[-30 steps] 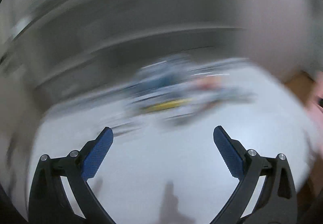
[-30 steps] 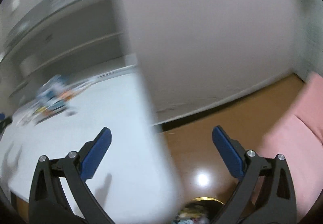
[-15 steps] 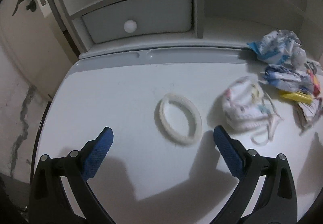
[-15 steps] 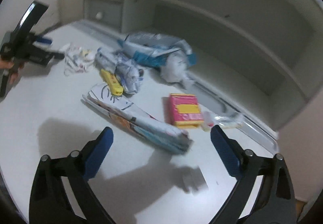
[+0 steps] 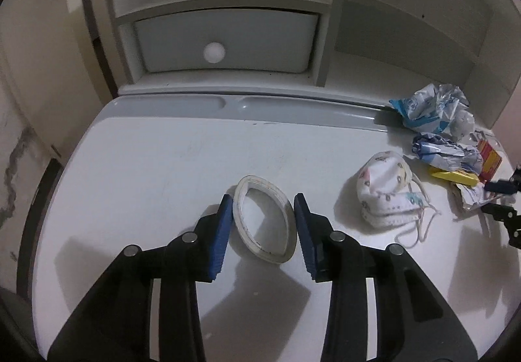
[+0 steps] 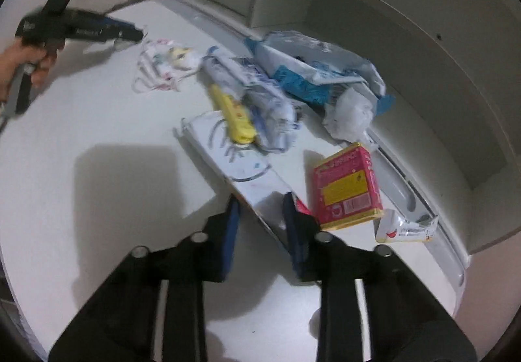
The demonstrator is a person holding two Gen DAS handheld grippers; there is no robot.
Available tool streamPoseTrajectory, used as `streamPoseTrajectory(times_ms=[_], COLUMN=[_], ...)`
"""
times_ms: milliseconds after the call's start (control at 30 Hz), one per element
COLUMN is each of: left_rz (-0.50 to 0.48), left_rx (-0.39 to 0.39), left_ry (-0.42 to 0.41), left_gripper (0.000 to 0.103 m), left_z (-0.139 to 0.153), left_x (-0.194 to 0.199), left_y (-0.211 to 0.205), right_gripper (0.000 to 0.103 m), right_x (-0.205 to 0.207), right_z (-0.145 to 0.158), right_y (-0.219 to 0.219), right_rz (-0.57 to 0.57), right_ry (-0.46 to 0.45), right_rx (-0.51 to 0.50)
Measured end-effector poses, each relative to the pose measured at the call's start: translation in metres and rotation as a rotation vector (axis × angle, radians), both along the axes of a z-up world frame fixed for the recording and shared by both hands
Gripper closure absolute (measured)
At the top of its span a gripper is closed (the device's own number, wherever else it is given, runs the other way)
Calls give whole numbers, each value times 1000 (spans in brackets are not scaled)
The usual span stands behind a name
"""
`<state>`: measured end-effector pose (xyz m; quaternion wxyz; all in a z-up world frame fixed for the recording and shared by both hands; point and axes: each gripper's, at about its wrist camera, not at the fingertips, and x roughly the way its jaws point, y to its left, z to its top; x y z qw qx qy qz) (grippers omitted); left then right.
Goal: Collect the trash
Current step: 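Grasp the white tape roll with left tool while right tool grasps wrapper, then carry tape roll and printed wrapper over the bin and open both tools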
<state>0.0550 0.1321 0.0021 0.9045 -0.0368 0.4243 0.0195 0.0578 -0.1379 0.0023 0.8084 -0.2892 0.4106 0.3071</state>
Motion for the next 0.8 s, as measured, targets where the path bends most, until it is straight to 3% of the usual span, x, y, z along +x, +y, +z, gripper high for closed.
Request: streamPoseTrajectory(times_ms=[133,300,533,800], left_rz=[8,-3,-28,-57], left_rx=[-9,2,-3,19], left_ry=[-12,-42,-60,-79], left_gripper=[65,65,65,65], left_z=[7,25,38,50], left_x=[-13,-29,-43,-54], left_y=[0,-5,-16,-32], right_gripper=[91,97,97,97], right_x=[-1,-4,-14,-18], right_z=[1,25,61,80], right_y=[5,-7,-24,-38], right_rz=[-32,-135,-192,-226], right_ry=[30,29,4,-2], right_rx=[-2,114,253,360])
